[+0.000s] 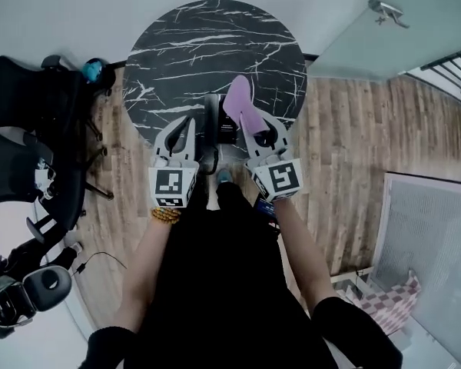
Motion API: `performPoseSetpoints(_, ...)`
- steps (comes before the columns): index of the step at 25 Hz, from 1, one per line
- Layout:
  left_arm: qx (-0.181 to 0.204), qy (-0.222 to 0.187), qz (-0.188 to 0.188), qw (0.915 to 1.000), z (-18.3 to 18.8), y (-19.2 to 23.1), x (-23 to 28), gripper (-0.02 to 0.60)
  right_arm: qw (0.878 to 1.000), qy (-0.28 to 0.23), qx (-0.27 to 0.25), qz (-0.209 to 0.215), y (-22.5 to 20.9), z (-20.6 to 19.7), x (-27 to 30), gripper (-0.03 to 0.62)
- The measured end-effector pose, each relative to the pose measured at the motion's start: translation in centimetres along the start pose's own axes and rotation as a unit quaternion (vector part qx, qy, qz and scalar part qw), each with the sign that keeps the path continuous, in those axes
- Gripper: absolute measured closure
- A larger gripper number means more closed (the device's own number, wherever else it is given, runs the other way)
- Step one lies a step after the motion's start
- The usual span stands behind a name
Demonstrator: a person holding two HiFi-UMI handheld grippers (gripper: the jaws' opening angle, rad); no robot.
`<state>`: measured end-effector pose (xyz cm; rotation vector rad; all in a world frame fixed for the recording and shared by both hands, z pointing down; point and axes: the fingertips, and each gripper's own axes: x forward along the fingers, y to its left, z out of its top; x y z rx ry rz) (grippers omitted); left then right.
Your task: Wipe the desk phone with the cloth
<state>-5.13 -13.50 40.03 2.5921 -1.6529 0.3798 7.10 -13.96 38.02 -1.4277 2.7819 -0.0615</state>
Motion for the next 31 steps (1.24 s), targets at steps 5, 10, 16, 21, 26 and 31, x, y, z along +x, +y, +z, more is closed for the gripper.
performPoseSetpoints(5,-0.009,-0.035,0.009,0.9993,1.9,-1.6,-2.6,0.561,0.998,0.020,-0.003,-0.054,4.0,-0.2,-2.7,0.536)
performPoseSetpoints(10,-0.009,-0.053,-0.001,0.9986,2.3,-3.7,-5.9,0.561,0.997,0.051,-0.021,-0.050,9.9,-1.6,-6.1,0.537)
performPoseSetpoints(16,0.001,-0.057,-0.017,0.9982,1.1,-6.2,-11.7,0.561,0.995,0.062,-0.049,-0.059,13.5,-1.9,-10.3,0.537)
performPoseSetpoints(21,-0.008,-0.069,-0.018,0.9974,-0.4,-7.8,-18.1,0.561,0.994,0.051,-0.063,-0.078,16.7,-1.4,-14.1,0.537)
performPoseSetpoints(26,-0.018,-0.076,-0.016,0.9968,-2.1,-9.5,-24.0,0.561,0.993,0.041,-0.083,-0.078,21.6,-0.9,-18.9,0.537)
performPoseSetpoints(31,-0.027,-0.081,-0.021,0.9961,-3.7,-12.2,-28.7,0.561,0.991,0.045,-0.094,-0.079,25.6,-1.6,-23.6,0.537)
